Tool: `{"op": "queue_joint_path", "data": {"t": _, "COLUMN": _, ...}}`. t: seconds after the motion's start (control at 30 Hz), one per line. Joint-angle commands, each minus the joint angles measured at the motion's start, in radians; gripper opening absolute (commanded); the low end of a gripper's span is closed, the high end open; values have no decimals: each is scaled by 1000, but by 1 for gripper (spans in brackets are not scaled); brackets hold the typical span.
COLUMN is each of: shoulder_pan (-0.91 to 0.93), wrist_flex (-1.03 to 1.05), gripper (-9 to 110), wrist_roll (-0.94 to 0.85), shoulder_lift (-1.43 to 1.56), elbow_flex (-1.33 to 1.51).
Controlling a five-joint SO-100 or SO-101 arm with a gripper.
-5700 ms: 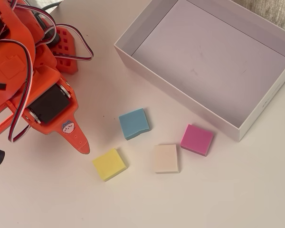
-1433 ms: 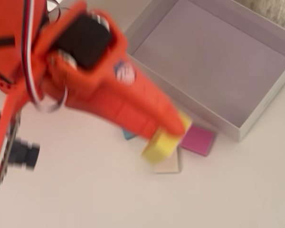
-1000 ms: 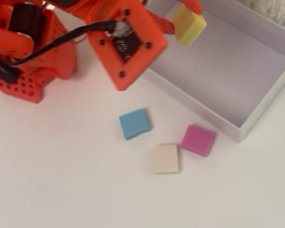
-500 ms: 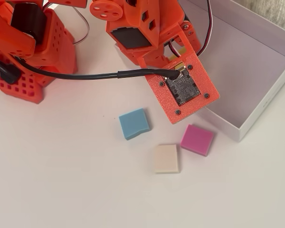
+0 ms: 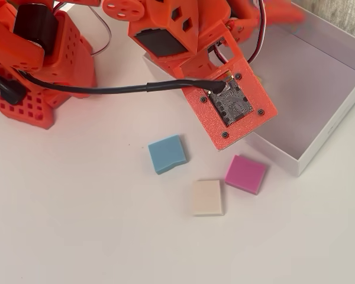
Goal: Grasp the yellow cuboid and put it in the bin.
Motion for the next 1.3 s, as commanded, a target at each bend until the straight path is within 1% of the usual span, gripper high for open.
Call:
{"op": "queue_joint_path", "data": {"t": 0.0, "shoulder_pan": 49, "wrist_flex": -66, "gripper": 54, "wrist_roll": -14, "shoulder_lift": 109, "elbow_flex": -57}}
{"op": "queue_joint_path", "data": {"t": 0.07, "shoulder_pan": 124, "wrist_flex": -110, "gripper": 54, "wrist_roll": -14, "shoulder_lift": 210, "elbow_flex": -86}}
{"op": "queue_joint_path", "data": {"t": 0.17, "shoulder_pan": 288, "wrist_flex": -244, "gripper": 54, "wrist_roll": -12, "shoulder_lift": 368, "elbow_flex": -115}}
{"op": "queue_joint_path", "data": {"t": 0.23, "shoulder_pan": 403, "wrist_flex": -325, "gripper": 50, "wrist_roll": -8, "shoulder_lift": 453, "elbow_flex": -138}}
{"op": "queue_joint_path", "data": {"t": 0.37, "shoulder_pan": 601, "wrist_flex": -526, "gripper": 46, "wrist_roll": -3, "shoulder_lift": 664, "elbow_flex": -61}}
{"op": "queue_joint_path", "data": {"t": 0.43, "shoulder_pan": 680, "wrist_flex": -565, "gripper": 46, "wrist_roll": -2, "shoulder_lift": 773, "elbow_flex": 5}}
{"op": "queue_joint_path", "data": {"t": 0.5, "shoulder_pan": 752, "wrist_flex": -537, "gripper": 45, "wrist_roll": 14, "shoulder_lift": 844, "elbow_flex": 57}}
{"op": "queue_joint_path", "data": {"t": 0.6, "shoulder_pan": 830, "wrist_flex": -431, "gripper": 44, "wrist_roll": 81, "shoulder_lift": 914, "elbow_flex": 133}}
{"op": "queue_joint_path", "data": {"t": 0.7, "shoulder_pan": 861, "wrist_flex": -288, "gripper": 42, "wrist_roll": 181, "shoulder_lift": 976, "elbow_flex": 225}}
{"op": "queue_joint_path", "data": {"t": 0.77, "shoulder_pan": 874, "wrist_flex": -229, "gripper": 38, "wrist_roll": 225, "shoulder_lift": 1023, "elbow_flex": 302}}
{"op": "queue_joint_path", "data": {"t": 0.8, "shoulder_pan": 885, "wrist_flex": -201, "gripper": 38, "wrist_roll": 256, "shoulder_lift": 1046, "elbow_flex": 339}}
{"op": "queue_joint_path", "data": {"t": 0.93, "shoulder_pan": 900, "wrist_flex": -74, "gripper": 37, "wrist_roll": 310, "shoulder_lift": 1129, "elbow_flex": 468}}
{"op": "queue_joint_path", "data": {"t": 1.03, "shoulder_pan": 910, "wrist_flex": -8, "gripper": 27, "wrist_roll": 322, "shoulder_lift": 1167, "elbow_flex": 535}}
{"op": "queue_joint_path", "data": {"t": 1.07, "shoulder_pan": 914, "wrist_flex": 5, "gripper": 18, "wrist_roll": 325, "shoulder_lift": 1170, "elbow_flex": 558}}
{"op": "queue_joint_path", "data": {"t": 1.1, "shoulder_pan": 917, "wrist_flex": 23, "gripper": 13, "wrist_roll": 337, "shoulder_lift": 1170, "elbow_flex": 577}}
{"op": "queue_joint_path", "data": {"t": 1.17, "shoulder_pan": 917, "wrist_flex": 67, "gripper": 9, "wrist_roll": 342, "shoulder_lift": 1170, "elbow_flex": 592}}
{"op": "queue_joint_path", "data": {"t": 1.23, "shoulder_pan": 917, "wrist_flex": 109, "gripper": 1, "wrist_roll": 342, "shoulder_lift": 1170, "elbow_flex": 595}}
{"op": "queue_joint_path", "data": {"t": 1.27, "shoulder_pan": 914, "wrist_flex": 130, "gripper": 1, "wrist_roll": 342, "shoulder_lift": 1170, "elbow_flex": 603}}
